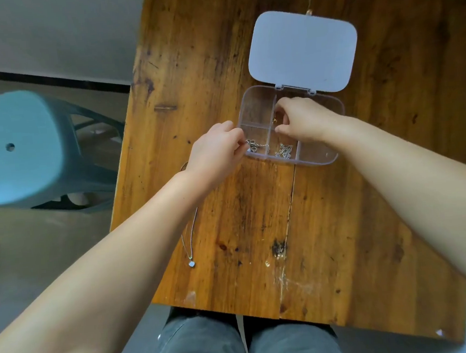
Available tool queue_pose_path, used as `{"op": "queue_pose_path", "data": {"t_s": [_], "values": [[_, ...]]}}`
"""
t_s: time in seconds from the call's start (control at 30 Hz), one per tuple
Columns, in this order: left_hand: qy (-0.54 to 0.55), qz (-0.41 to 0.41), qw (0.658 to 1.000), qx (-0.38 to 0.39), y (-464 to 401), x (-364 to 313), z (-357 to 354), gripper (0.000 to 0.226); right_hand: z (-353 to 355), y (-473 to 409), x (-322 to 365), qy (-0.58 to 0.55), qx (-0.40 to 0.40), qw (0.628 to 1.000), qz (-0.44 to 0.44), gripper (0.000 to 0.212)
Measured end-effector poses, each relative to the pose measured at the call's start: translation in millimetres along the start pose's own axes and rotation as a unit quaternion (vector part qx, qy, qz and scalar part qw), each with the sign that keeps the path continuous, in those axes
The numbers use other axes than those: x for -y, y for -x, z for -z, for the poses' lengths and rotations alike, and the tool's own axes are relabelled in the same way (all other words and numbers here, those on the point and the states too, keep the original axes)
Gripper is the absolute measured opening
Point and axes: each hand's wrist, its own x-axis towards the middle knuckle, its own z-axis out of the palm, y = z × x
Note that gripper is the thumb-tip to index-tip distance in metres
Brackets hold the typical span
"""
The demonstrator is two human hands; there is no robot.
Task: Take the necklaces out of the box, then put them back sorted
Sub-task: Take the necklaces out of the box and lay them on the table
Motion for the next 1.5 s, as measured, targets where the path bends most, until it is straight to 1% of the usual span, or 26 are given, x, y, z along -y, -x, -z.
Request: {"op": "queue_pose_path", "data": {"t_s": [0.03,0.13,0.23,0.3,0.4,0.43,0.47,0.53,0.57,0.6,0.63,0.67,0.73,0.8,0.87,0.93,1.0,1.03,1.07,1.13,1.17,1.2,1.27,1.37,1.43,1.5], "values": [[0.003,0.000,1.000,-0.002,-0.1,0.0,-0.3,0.017,-0.4,-0.7,-0.2,0.004,-0.004,1.000,0.004,0.039],[0.007,-0.001,1.000,-0.002,0.4,0.4,-1.3,0.017,-2.9,-0.5,0.2,0.027,-0.016,0.999,0.017,0.024],[0.009,-0.004,1.000,-0.005,0.9,1.1,-1.3,0.017,-3.7,2.4,1.1,0.014,-0.004,1.000,0.015,0.017],[0.004,-0.006,1.000,0.000,0.5,1.5,-1.7,0.017,1.1,6.3,1.7,-0.018,-0.002,1.000,0.011,0.014],[-0.036,-0.007,0.999,-0.007,-0.8,0.1,-1.5,0.022,19.2,20.6,9.2,-0.071,-0.041,0.996,0.026,0.013],[-0.034,-0.013,0.999,-0.023,-1.5,-2.6,-0.4,0.028,27.3,27.7,13.6,-0.106,-0.050,0.993,0.031,0.012],[-0.004,-0.023,0.999,-0.034,-2.1,-7.4,2.2,0.037,35.4,36.8,19.2,-0.158,-0.048,0.986,0.035,0.010],[0.156,-0.039,0.987,-0.019,-5.4,-24.4,11.6,0.051,49.6,58.9,30.2,-0.284,-0.017,0.957,0.046,0.008],[0.241,-0.029,0.970,0.010,-6.5,-34.5,17.8,0.048,54.7,69.8,34.0,-0.336,-0.004,0.940,0.057,0.008],[0.310,-0.014,0.950,0.044,-6.5,-44.0,23.9,0.038,58.2,81.2,35.9,-0.376,-0.004,0.924,0.064,0.009],[0.352,-0.004,0.933,0.079,-6.6,-49.0,29.6,0.025,60.8,93.1,36.8,-0.412,-0.021,0.909,0.063,0.010],[0.370,0.003,0.923,0.103,-6.0,-50.7,34.8,0.016,62.0,103.6,36.1,-0.449,-0.043,0.891,0.057,0.011],[0.379,0.010,0.916,0.128,-0.7,-44.4,43.0,0.025,59.7,122.7,30.2,-0.533,-0.087,0.841,0.030,0.013],[0.403,0.030,0.903,0.150,5.1,-28.0,49.7,0.032,45.0,142.3,23.8,-0.596,-0.120,0.794,-0.021,0.014],[0.437,0.063,0.881,0.173,9.9,-9.9,53.0,0.035,15.5,160.5,23.5,-0.616,-0.125,0.772,-0.092,0.017],[0.454,0.096,0.864,0.195,12.4,3.6,48.5,0.034,-23.9,177.2,33.6,-0.624,-0.107,0.754,-0.172,0.014],[0.442,0.127,0.862,0.214,15.2,8.3,37.1,0.032,-65.4,190.8,54.0,-0.622,-0.077,0.742,-0.239,0.009],[0.412,0.134,0.874,0.221,17.1,8.6,28.4,0.031,-85.8,196.1,67.2,-0.616,-0.067,0.739,-0.266,0.007],[0.360,0.130,0.897,0.222,19.0,8.2,18.9,0.031,-104.8,199.7,81.5,-0.605,-0.063,0.739,-0.290,0.004],[0.212,0.082,0.951,0.210,22.9,7.0,0.1,0.029,-138.5,201.7,111.1,-0.564,-0.071,0.755,-0.328,0.002],[0.148,0.045,0.967,0.201,25.1,6.4,-7.8,0.026,-152.8,200.8,124.7,-0.532,-0.081,0.770,-0.343,0.004],[0.098,0.004,0.976,0.196,27.0,5.9,-14.4,0.022,-165.3,198.9,136.2,-0.497,-0.094,0.788,-0.352,0.008],[0.014,-0.074,0.978,0.194,28.7,6.7,-24.3,0.021,-184.3,194.5,153.5,-0.417,-0.117,0.830,-0.351,0.012],[-0.082,-0.158,0.966,0.189,29.6,10.4,-32.3,0.020,-196.6,189.9,163.5,-0.276,-0.130,0.894,-0.328,0.015],[-0.113,-0.183,0.958,0.192,32.4,12.7,-34.3,0.019,-198.0,189.0,162.0,-0.212,-0.129,0.923,-0.295,0.019],[-0.115,-0.184,0.957,0.192,37.3,14.9,-35.0,0.018,-193.1,189.5,159.1,-0.168,-0.106,0.945,-0.260,0.025]]}}
